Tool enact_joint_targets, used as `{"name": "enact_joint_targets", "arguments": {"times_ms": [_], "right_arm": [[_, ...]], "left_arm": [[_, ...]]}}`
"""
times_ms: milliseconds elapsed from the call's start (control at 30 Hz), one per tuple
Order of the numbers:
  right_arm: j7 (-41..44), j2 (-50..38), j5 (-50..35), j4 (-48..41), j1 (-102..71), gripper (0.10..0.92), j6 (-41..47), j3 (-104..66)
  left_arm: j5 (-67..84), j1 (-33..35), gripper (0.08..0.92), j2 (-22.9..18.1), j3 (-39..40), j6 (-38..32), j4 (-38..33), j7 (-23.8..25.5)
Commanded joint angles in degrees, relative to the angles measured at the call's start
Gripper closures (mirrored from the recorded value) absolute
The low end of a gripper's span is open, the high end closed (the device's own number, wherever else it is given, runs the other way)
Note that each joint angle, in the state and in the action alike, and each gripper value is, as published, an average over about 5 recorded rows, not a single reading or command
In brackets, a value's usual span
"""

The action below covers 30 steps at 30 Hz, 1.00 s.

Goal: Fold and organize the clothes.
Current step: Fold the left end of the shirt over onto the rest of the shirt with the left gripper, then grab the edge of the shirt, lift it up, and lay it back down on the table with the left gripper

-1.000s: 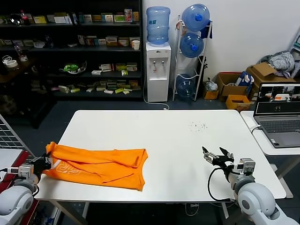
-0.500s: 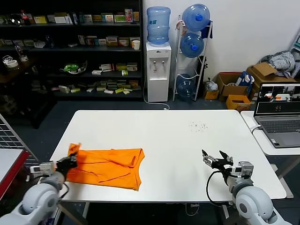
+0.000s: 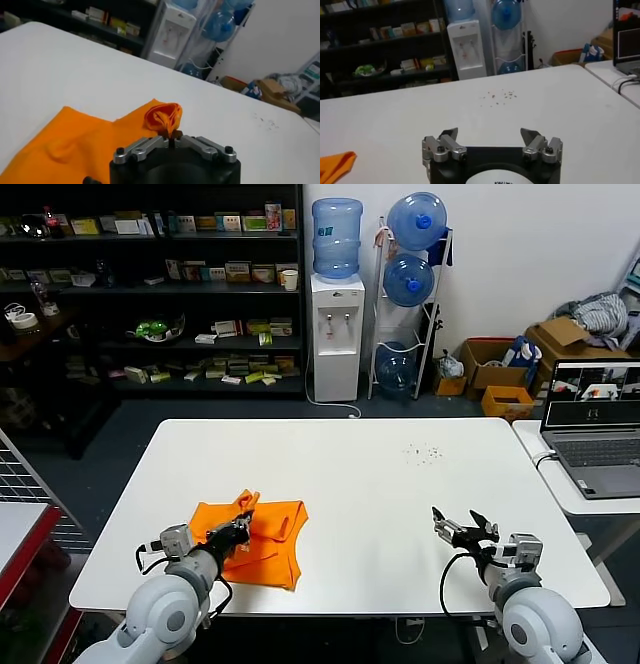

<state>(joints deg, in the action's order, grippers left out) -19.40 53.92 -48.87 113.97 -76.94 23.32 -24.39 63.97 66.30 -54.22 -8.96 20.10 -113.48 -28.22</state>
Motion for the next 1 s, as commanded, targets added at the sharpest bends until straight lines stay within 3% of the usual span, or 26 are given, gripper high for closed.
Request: {"name": "enact_joint_targets", "arguments": {"times_ms": [33,200,300,500,667,833,1000], "right_arm": [[-0.12,0.20,0.02,-0.06,-0.42,0.203,-0.05,-0.08],[-0.12,0.07,-0.32,0.05,-0.11,0.203,0.02,0.05],[-0.12,0.04,-0.40,-0.23,0.08,0.203,0.01,0.23],[-0.10,0.00,-0.67,-0.66,0.35,0.203,0.00,0.61],[0.00,-0.20,-0.94,-0.56,0.47,0.203,0.01,0.69],[0.28,-0.22,-1.00,-0.39,0.36,0.203,-0.07,0.71],[0.49,-0.01,-0.91,-0.24,0.12,0.203,-0.19,0.73]], "left_arm": [[-1.60,-2.00,0.887,-3.96,3.36,1.11,-0.20,-0.63],[-3.37,-1.58,0.880,-4.32,3.48,1.10,0.37,0.91],[-2.58,-1.13,0.831,-4.37,3.04,1.07,-0.67,1.03],[0.91,0.81,0.661,-1.71,0.53,1.43,-4.75,0.01],[1.04,3.84,0.488,5.03,-4.76,2.36,-4.32,1.59],[1.25,5.42,0.340,14.63,-10.21,2.30,2.98,9.77],[1.44,2.68,0.215,20.65,-9.35,2.37,13.92,21.54]]}}
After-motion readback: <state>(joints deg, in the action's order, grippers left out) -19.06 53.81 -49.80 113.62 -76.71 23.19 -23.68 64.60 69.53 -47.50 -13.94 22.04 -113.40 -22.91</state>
